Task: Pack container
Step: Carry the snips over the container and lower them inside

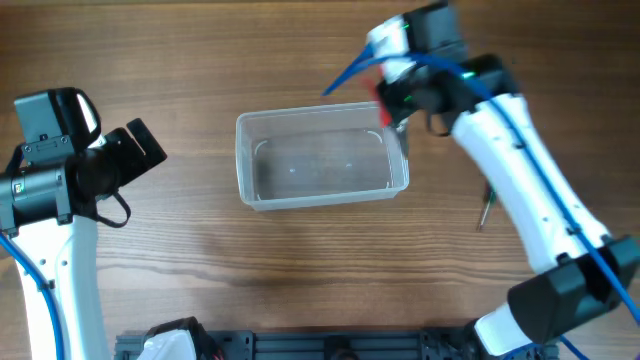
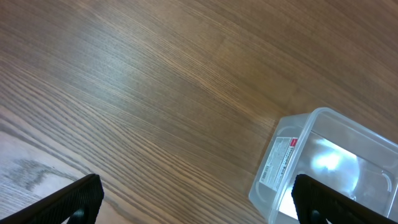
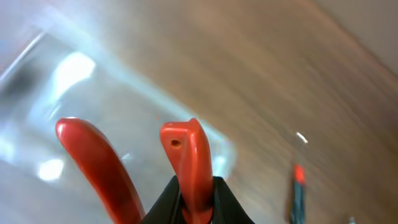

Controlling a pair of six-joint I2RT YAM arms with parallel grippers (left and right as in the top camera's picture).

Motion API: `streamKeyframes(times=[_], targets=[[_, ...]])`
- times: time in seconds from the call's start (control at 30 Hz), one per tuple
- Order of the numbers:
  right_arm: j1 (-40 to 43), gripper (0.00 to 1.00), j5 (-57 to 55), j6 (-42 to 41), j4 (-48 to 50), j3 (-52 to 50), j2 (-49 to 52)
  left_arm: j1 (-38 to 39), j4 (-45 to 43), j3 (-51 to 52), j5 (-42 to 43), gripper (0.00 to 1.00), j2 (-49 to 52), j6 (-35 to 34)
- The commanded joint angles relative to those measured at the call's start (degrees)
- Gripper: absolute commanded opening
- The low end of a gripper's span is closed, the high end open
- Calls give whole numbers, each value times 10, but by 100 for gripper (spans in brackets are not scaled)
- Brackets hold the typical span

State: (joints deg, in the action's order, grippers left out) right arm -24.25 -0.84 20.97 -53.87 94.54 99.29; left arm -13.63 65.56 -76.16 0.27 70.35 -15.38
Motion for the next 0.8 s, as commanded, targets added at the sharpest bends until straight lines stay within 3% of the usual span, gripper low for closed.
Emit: streamKeyframes(times=[0.0, 0.1, 0.47, 0.77], targets=[[-61, 4, 75, 234, -6, -15, 17, -3, -1, -8, 1, 100, 2, -5], [-85, 5, 85, 291, 1, -25, 38, -3, -1, -8, 1, 100, 2, -5], [-87, 4, 115, 268, 40, -43, 167, -3, 0, -8, 1, 100, 2, -5], [-87, 4, 115, 265, 53, -43, 177, -3, 1, -8, 1, 100, 2, -5]])
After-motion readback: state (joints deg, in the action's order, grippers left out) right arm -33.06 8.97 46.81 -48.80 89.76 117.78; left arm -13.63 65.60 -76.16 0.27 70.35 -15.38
